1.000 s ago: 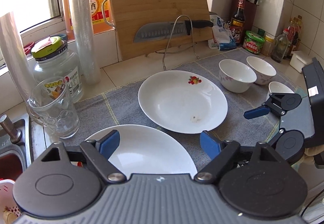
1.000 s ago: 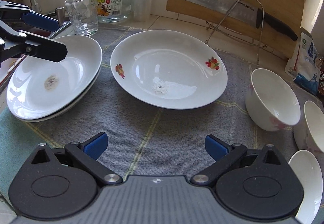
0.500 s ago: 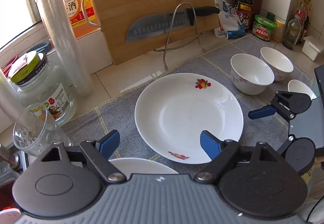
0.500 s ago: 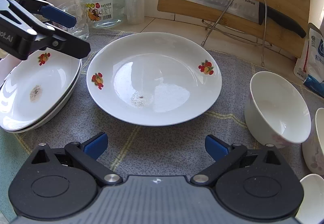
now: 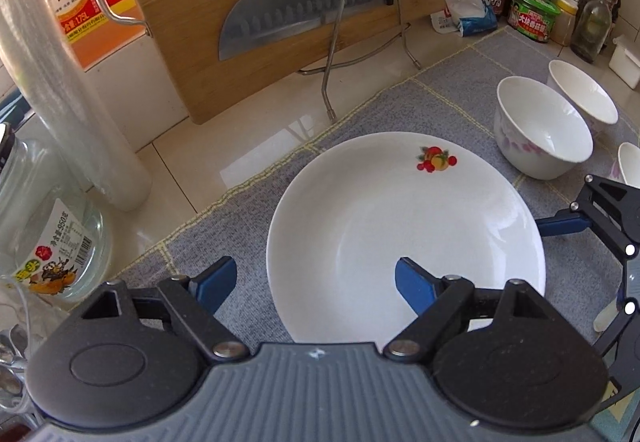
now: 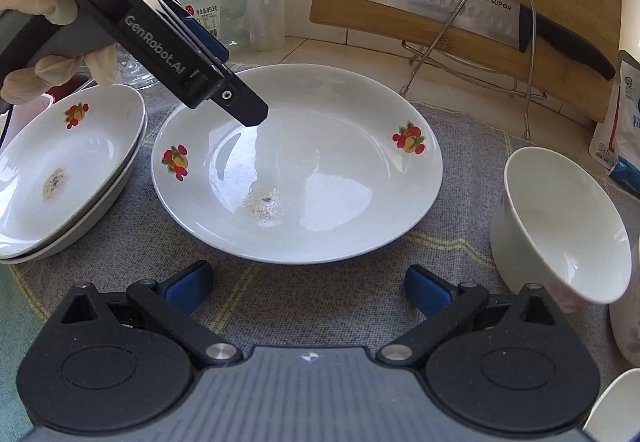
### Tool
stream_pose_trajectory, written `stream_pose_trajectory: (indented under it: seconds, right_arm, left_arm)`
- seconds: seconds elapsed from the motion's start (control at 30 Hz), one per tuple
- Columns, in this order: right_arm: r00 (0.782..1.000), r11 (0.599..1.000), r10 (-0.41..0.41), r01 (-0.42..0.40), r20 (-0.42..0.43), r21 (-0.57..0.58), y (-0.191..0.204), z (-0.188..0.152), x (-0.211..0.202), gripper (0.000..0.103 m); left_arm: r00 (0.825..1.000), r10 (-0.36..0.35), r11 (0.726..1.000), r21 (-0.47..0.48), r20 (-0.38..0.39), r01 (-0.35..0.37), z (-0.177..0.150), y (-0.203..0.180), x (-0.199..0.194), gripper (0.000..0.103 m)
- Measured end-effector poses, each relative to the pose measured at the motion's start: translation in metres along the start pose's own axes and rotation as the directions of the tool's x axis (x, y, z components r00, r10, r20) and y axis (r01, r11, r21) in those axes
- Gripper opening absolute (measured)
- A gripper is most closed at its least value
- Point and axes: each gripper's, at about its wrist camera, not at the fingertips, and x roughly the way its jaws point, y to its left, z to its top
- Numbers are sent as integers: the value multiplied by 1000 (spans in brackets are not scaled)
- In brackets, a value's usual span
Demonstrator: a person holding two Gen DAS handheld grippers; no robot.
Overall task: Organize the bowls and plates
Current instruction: 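Lift the gripped floral plate with the left tool off the towel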
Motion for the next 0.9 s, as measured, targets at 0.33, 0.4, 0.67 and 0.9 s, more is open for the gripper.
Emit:
stream_pose_trajectory:
  seconds: [0.33, 0.4, 0.67, 0.9]
  right_arm:
    - [999, 999, 33, -32, 28, -39, -8, 10, 11, 103]
    - [999, 999, 37, -36, 31, -41, -9, 11, 12, 103]
    - [998, 997, 50, -48, 42, -58, -8, 12, 14, 103]
    - [997, 996, 56, -53, 49, -66, -9, 11, 14, 103]
  left_arm:
    - [992, -107, 994, -23, -70, 106, 22, 20, 37, 74]
    - [987, -137, 990, -31, -81, 134, 25, 23, 40, 70]
    - [969, -219, 976, -28, -111, 217, 36, 29, 45, 64]
    - [961, -243, 970, -20, -134, 243, 40, 29, 49, 62]
